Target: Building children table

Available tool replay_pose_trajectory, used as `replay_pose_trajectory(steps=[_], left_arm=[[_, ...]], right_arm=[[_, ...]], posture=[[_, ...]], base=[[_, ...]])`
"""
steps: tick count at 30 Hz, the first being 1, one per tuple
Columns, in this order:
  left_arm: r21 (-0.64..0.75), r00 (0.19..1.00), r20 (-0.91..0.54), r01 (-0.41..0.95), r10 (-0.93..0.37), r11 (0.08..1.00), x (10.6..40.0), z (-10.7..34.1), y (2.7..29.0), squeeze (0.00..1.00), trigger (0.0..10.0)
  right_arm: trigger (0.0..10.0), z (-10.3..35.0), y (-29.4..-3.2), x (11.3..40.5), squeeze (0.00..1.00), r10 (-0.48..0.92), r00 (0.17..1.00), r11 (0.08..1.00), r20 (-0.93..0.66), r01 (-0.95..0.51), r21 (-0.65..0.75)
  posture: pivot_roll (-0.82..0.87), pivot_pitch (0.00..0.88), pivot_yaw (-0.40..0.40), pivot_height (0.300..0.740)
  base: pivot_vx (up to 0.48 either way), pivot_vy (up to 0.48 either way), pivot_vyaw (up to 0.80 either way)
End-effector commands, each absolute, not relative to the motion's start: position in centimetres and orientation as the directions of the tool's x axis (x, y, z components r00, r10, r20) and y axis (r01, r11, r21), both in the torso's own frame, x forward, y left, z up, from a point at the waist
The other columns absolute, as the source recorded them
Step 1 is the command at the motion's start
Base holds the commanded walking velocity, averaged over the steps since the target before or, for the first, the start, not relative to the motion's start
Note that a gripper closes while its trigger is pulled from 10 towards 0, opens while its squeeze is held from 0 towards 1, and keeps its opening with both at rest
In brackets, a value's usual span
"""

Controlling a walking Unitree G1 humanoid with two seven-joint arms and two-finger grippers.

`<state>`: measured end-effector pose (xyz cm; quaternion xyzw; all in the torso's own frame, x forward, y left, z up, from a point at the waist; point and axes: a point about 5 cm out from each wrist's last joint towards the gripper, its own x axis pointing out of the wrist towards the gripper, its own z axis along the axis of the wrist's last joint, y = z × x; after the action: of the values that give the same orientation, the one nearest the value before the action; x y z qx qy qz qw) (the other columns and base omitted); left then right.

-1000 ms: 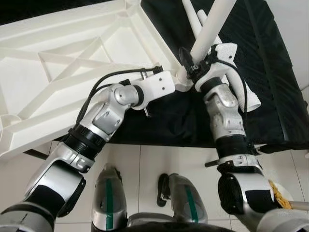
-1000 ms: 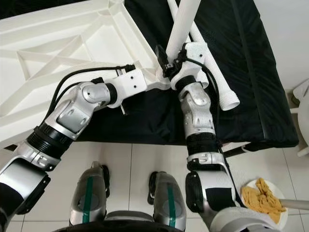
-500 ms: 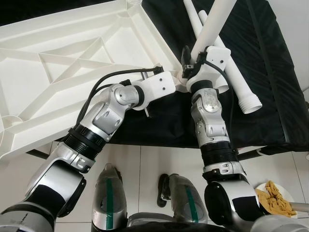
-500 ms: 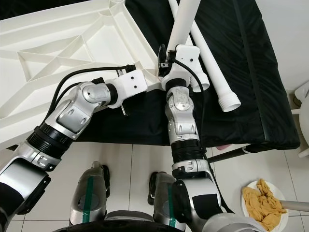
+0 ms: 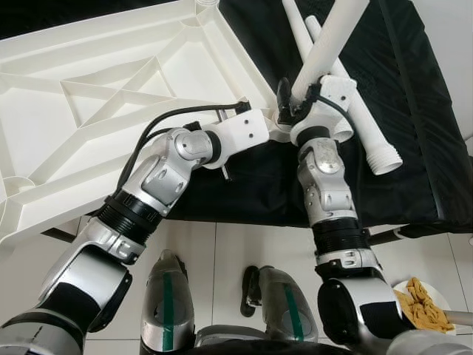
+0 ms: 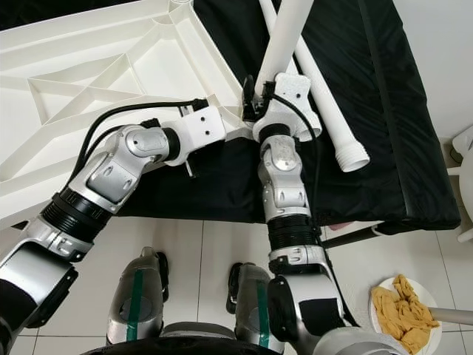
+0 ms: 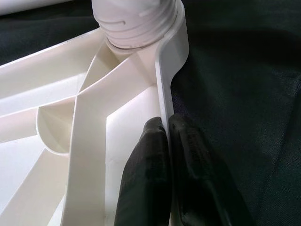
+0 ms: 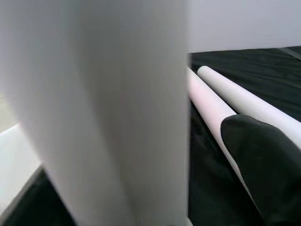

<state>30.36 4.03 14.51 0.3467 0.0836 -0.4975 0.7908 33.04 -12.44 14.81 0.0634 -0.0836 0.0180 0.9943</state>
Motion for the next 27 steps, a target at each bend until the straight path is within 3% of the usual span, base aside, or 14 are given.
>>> replay_pose_trajectory(steps=[1,6,7,15,20,27], left_arm=[[0.487,0.464,-0.462,0.845,-0.756,0.221,30.0,14.9,3.1,0.00,10.0],[0.488,0.465,-0.461,0.844,-0.756,0.222,30.0,15.0,3.1,0.00,10.0],[0.488,0.465,-0.462,0.845,-0.756,0.221,30.0,14.9,3.1,0.00,10.0],[0.488,0.463,-0.463,0.845,-0.756,0.219,30.1,14.9,3.1,0.00,10.0],[0.492,0.462,-0.461,0.844,-0.758,0.215,30.1,14.9,3.0,0.00,10.0],[0.494,0.459,-0.461,0.844,-0.759,0.210,30.1,14.9,2.9,0.00,10.0]], right_arm=[[10.0,14.9,-13.4,33.2,1.00,0.033,0.984,0.990,0.177,-0.056,0.128],[10.0,15.2,-14.0,33.3,1.00,0.120,0.974,0.984,0.190,-0.142,0.104],[10.0,15.2,-14.1,33.4,0.00,0.156,0.969,0.979,0.190,-0.177,0.098],[10.0,15.7,-15.1,33.7,0.00,0.356,0.916,0.931,0.188,-0.364,0.013],[10.0,15.6,-16.3,33.7,0.00,0.515,0.841,0.855,0.165,-0.517,-0.038],[10.0,15.7,-17.4,33.8,0.00,0.616,0.777,0.787,0.133,-0.614,-0.055]], posture=[[0.06,0.042,-0.076,0.740],[0.06,0.041,-0.075,0.740],[0.06,0.039,-0.074,0.740],[0.06,0.030,-0.073,0.740],[0.06,0.017,-0.071,0.740],[0.06,0.007,-0.069,0.740]], base=[[0.000,0.000,0.00],[0.000,0.000,0.00],[0.000,0.000,0.00],[0.000,0.000,0.00],[0.000,0.000,0.00],[0.000,0.000,0.00]])
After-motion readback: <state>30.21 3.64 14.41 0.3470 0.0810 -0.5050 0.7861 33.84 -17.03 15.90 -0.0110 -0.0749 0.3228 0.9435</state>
